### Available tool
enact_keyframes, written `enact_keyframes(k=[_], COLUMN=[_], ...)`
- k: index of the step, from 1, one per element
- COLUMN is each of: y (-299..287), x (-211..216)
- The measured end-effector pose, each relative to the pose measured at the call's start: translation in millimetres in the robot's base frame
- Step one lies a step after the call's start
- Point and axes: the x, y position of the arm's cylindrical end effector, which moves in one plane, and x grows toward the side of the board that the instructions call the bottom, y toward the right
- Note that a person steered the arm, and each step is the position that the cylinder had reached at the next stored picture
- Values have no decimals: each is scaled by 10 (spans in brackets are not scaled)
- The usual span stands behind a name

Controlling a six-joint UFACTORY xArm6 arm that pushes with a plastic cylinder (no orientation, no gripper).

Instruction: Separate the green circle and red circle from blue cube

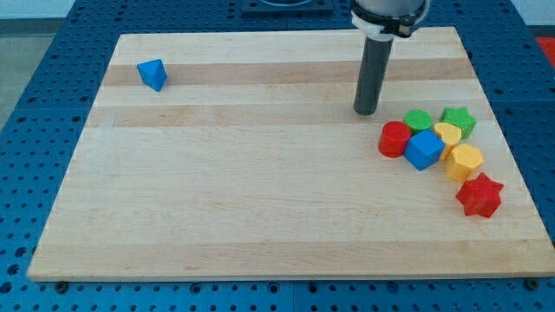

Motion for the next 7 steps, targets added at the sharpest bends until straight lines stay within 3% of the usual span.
enact_keyframes(k=[7], y=[862], x=[-160])
